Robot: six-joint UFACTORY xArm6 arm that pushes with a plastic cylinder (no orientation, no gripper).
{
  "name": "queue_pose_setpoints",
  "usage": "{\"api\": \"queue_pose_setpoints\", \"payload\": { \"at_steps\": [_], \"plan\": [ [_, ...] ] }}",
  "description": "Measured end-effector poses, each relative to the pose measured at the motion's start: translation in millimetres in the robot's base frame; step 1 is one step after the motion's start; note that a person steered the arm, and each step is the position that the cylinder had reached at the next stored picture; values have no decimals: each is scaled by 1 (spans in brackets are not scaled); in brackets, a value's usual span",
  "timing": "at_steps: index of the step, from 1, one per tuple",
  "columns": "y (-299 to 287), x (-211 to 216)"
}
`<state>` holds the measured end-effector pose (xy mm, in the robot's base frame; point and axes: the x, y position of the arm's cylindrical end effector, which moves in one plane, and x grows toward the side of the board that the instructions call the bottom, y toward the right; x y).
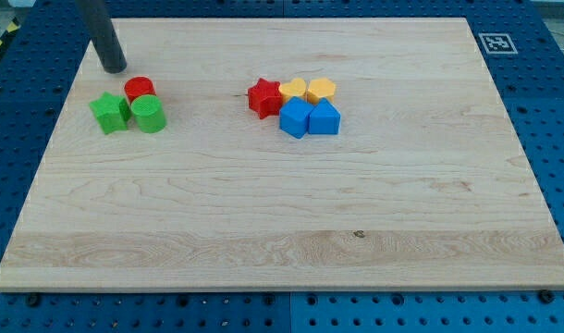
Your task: Push the red circle slightly to the top right of the green circle
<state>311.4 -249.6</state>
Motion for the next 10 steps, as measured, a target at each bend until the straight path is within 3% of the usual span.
{"api": "queue_pose_setpoints", "payload": {
  "at_steps": [4, 9, 10],
  "plan": [
    [24, 33],
    [69, 36],
    [44, 41]
  ]
}}
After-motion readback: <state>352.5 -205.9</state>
